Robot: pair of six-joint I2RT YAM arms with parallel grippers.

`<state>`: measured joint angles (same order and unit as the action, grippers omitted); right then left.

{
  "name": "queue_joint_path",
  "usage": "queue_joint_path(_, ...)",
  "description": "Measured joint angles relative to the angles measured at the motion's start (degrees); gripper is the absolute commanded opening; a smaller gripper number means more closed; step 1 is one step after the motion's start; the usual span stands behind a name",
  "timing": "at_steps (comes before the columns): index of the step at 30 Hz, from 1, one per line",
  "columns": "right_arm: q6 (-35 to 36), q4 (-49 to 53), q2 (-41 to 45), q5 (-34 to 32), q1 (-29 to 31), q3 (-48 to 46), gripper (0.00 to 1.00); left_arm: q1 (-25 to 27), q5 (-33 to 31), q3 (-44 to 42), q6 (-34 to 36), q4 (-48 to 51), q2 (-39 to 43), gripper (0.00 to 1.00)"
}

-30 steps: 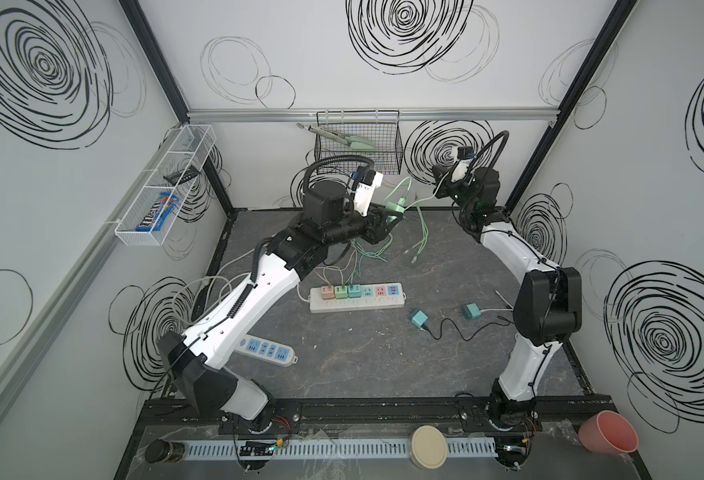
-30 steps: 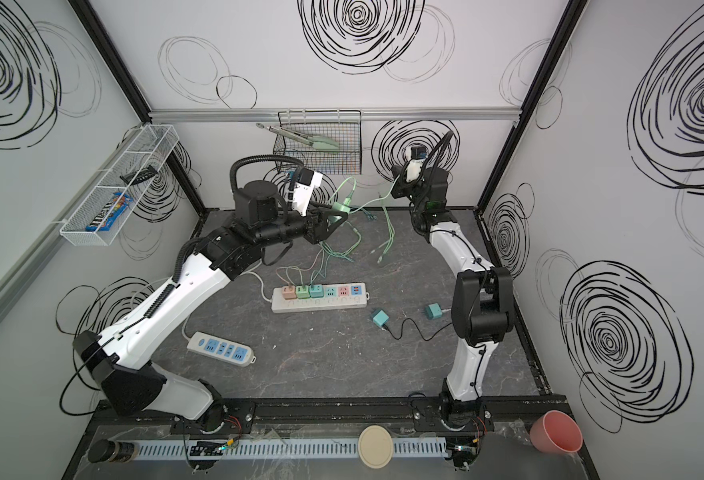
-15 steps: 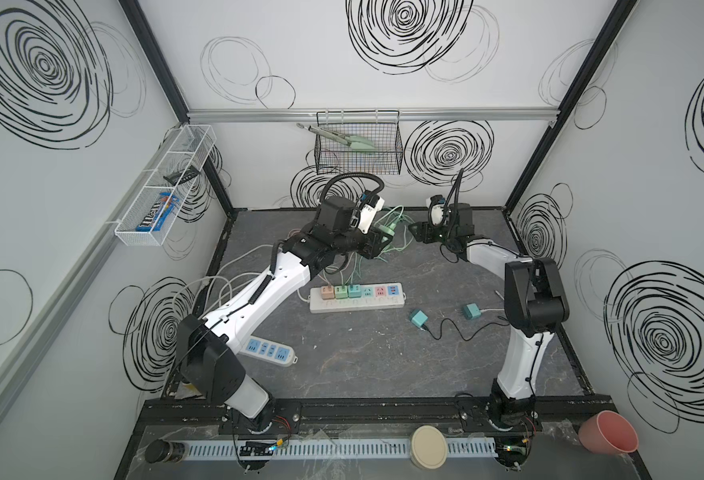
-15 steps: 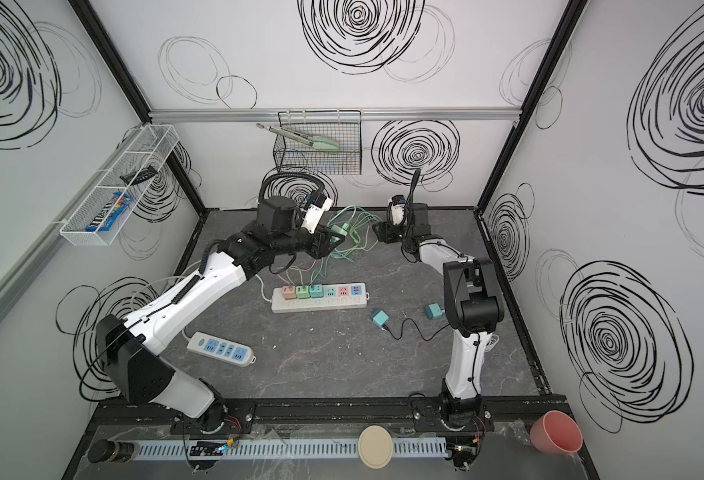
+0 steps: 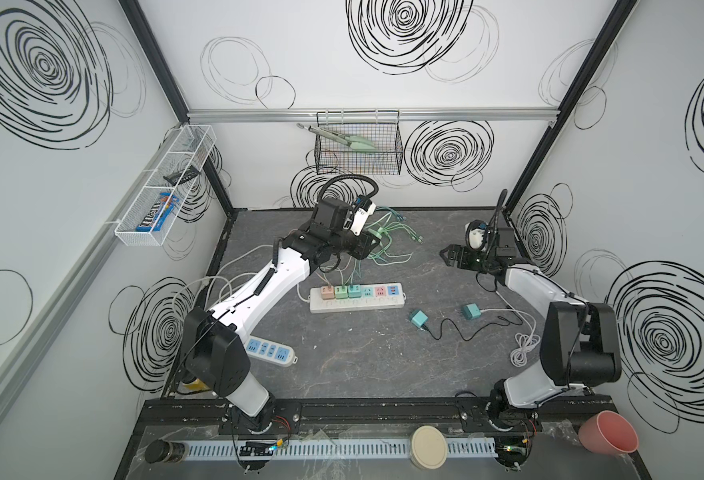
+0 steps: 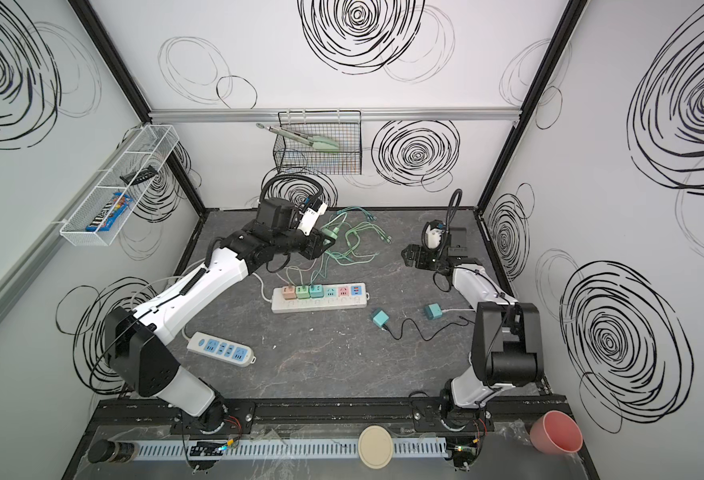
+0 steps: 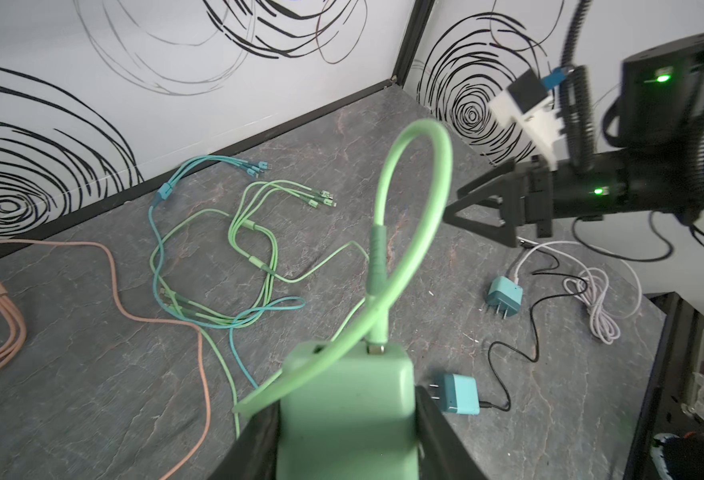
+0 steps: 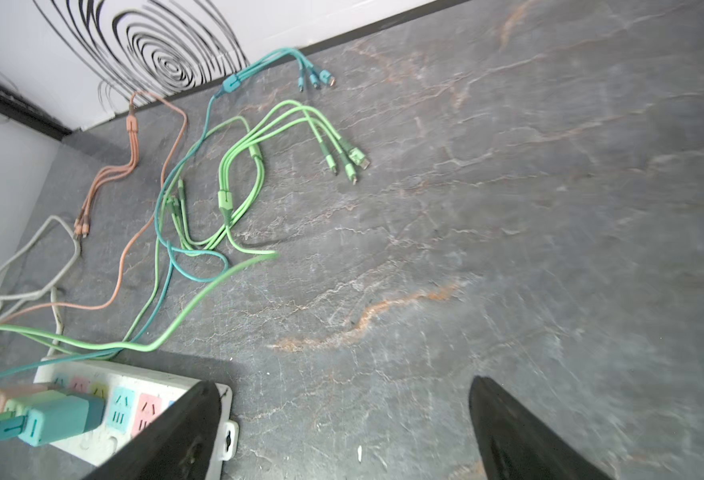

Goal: Insert the plug
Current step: 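Reach the open right gripper toward the green block held by the left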

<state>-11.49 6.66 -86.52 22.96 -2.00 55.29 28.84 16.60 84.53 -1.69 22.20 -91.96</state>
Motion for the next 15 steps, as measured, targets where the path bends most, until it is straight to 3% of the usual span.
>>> queue_joint_path(6, -3.3, -0.1, 11.5, 4.3, -1.1, -3.1, 0.97, -0.1, 0.0, 0.0, 4.8, -0.2, -0.7, 0.00)
queue_joint_path(15, -12.9, -3.1, 16.9, 21.9, -0.9, -4.3, 0.99, 2.6, 1.2, -2.5, 18.6, -6.8, -1.0, 0.00)
